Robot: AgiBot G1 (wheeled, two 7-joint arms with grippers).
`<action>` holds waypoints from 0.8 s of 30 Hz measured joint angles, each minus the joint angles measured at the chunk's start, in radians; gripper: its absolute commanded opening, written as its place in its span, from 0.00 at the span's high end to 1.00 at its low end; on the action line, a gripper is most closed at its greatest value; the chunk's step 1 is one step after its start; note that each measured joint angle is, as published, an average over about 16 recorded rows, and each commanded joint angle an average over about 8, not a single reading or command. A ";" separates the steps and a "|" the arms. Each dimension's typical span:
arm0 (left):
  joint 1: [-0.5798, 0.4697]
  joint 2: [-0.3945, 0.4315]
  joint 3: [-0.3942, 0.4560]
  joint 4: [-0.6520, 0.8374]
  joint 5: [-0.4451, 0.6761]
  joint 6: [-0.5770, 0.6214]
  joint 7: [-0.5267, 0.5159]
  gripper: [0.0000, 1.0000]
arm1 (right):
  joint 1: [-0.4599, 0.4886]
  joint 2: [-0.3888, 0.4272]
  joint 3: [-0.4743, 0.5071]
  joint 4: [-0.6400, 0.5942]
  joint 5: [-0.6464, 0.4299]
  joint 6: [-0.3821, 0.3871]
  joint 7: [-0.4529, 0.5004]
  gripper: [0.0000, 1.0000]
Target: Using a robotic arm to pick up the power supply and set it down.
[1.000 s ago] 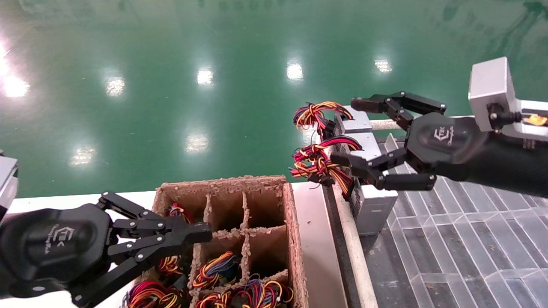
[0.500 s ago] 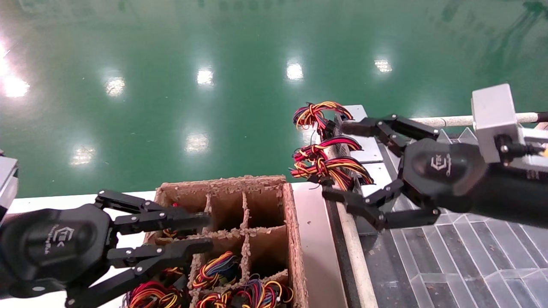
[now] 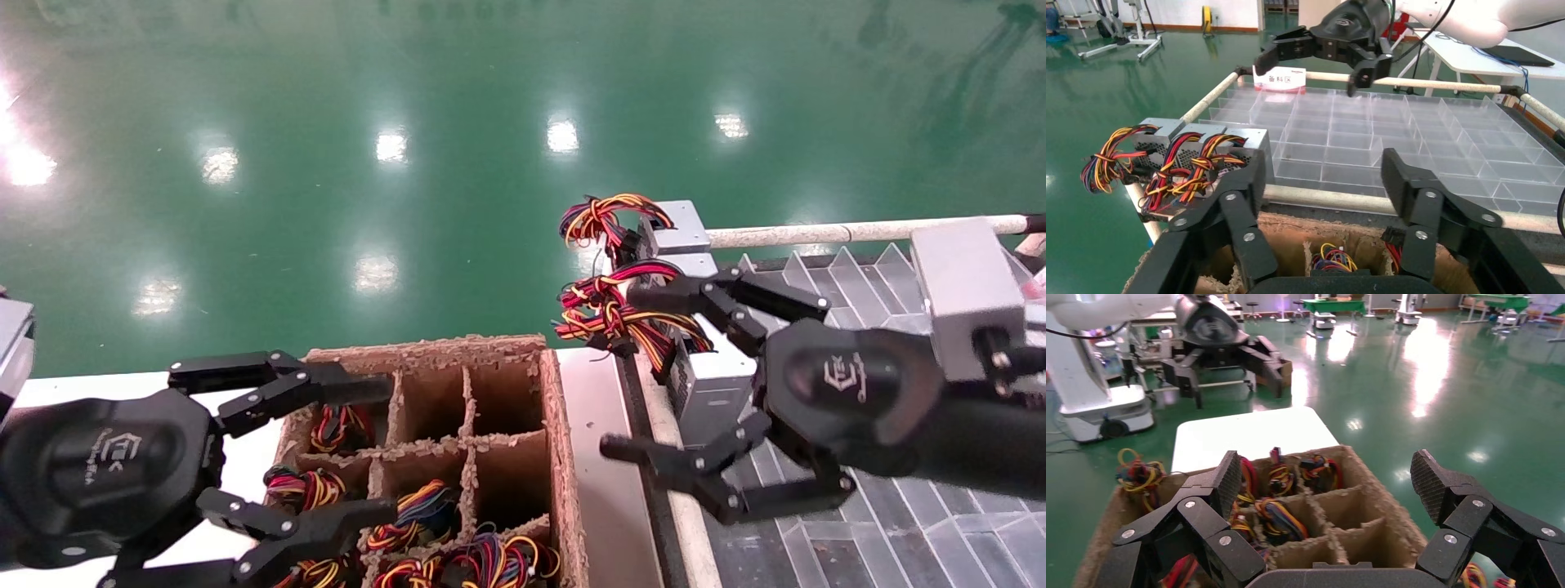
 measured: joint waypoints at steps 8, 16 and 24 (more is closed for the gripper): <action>0.000 0.000 0.000 0.000 0.000 0.000 0.000 0.00 | -0.050 0.005 0.029 0.043 0.023 -0.026 0.021 0.00; 0.000 0.000 0.000 0.000 0.000 0.000 0.000 0.00 | -0.092 0.009 0.053 0.079 0.042 -0.048 0.039 0.00; 0.000 0.000 0.000 0.000 0.000 0.000 0.000 0.00 | -0.109 0.010 0.063 0.094 0.051 -0.057 0.045 0.00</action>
